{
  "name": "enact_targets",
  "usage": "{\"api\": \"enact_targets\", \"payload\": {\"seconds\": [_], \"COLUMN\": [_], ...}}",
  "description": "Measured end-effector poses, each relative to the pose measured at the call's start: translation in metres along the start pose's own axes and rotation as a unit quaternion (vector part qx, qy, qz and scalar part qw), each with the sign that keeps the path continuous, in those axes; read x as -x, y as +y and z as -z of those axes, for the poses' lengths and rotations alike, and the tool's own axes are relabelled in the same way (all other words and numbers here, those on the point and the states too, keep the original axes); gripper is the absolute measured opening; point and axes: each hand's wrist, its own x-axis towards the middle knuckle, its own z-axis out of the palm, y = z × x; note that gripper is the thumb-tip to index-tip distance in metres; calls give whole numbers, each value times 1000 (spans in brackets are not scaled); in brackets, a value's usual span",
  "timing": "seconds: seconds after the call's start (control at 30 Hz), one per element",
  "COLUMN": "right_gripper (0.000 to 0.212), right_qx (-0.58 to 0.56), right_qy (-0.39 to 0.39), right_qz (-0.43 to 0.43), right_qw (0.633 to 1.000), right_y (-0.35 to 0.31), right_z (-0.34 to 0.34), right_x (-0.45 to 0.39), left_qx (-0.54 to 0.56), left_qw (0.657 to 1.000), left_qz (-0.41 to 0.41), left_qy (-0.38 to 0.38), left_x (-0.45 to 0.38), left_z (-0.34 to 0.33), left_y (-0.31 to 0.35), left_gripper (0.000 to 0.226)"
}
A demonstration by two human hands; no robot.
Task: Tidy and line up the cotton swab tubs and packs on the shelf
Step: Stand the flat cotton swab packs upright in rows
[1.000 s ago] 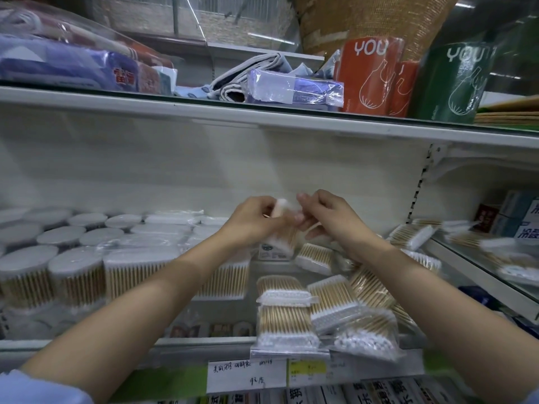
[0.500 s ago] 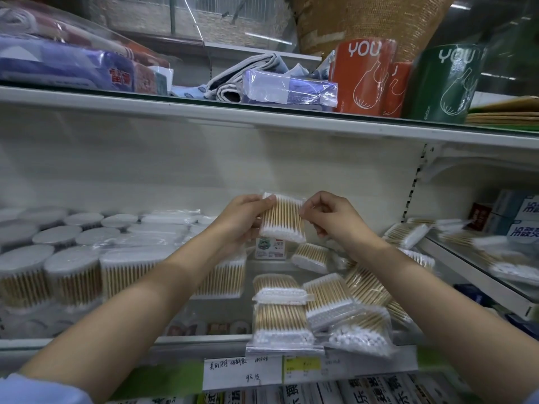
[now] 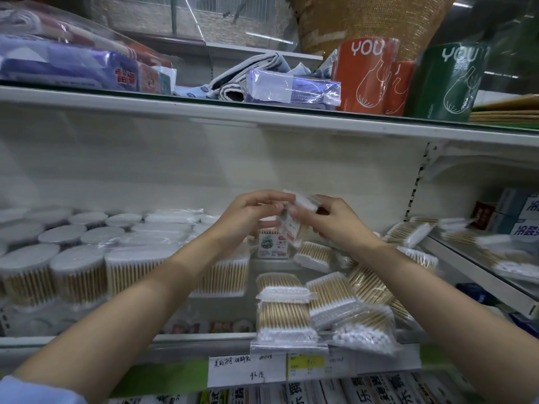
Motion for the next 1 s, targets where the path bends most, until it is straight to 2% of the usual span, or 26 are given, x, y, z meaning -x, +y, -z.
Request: {"api": "enact_targets", "payload": {"seconds": [0.1,0.17,0.2,0.33,0.63,0.73,0.83,0.93,1.0], "right_gripper": [16,9,8,28,24,23,31,46,50], "right_qx": [30,72,88,170,322,329,341,313,282], "right_qy": [-21,-39,-42,-46,-60,-66,-68,-66,-52], "right_qz": [-3,-14,-17,-20,34,36,30,14,17], "right_qw": [999,997,995,984,944,941,937,947,958], "right_y": [-1,-2,-1,7,19,24,24,22,22], "right_z": [2,4,3,-7,-35,-41,-39,-31,-25], "right_x": [-4,-7,-9,-18,-31,-30,-32,-29,-25], "left_qx": [-182,-242,-251,-276,-274,-271,-283,-339,-383], "left_qw": [980,964,961,954,957,959,957,938,920], "left_qz": [-44,-63,-70,-72,-32,-26,-14,-56,-77], "left_qy": [70,93,97,91,92,83,61,31,-24], "left_x": [-5,-10,-11,-10,-6,-2,2,7,11], "left_z": [3,6,8,12,17,17,17,13,8], "left_y": [1,-1,-2,-6,-10,-8,-8,-7,-2], "left_gripper": [23,23,23,25,17,16,15,14,10]}}
